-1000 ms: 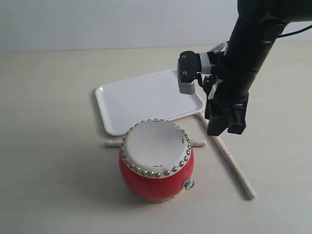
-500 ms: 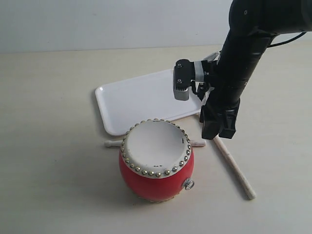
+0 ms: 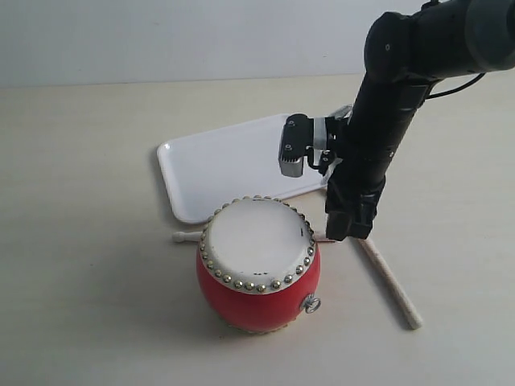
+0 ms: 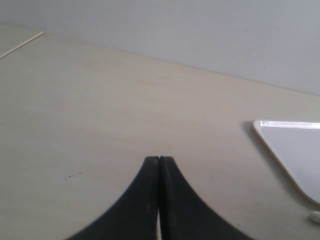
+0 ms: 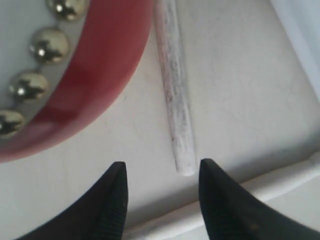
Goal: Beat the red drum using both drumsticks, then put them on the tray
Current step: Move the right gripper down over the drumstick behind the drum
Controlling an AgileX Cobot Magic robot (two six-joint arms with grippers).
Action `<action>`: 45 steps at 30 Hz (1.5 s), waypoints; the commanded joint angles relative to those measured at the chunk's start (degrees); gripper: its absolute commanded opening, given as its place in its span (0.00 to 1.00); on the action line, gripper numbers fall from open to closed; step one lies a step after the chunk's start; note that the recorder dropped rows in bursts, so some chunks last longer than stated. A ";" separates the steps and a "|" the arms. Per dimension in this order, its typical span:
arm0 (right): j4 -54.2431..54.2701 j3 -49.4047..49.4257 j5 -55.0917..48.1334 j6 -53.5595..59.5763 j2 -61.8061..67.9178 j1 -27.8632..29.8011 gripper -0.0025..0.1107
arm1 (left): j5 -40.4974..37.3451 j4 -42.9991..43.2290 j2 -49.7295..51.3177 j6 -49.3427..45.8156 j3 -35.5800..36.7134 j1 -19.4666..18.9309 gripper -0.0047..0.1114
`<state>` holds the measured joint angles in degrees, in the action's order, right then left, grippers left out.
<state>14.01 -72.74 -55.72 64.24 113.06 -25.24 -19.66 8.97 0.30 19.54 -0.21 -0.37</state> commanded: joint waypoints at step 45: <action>-0.03 -0.25 7.02 0.54 5.01 -0.12 0.42 | 0.25 0.48 -0.30 0.28 0.21 0.31 0.04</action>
<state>14.23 -72.74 -49.17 64.45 118.05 -25.24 -19.66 8.97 0.30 19.54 -0.21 -0.37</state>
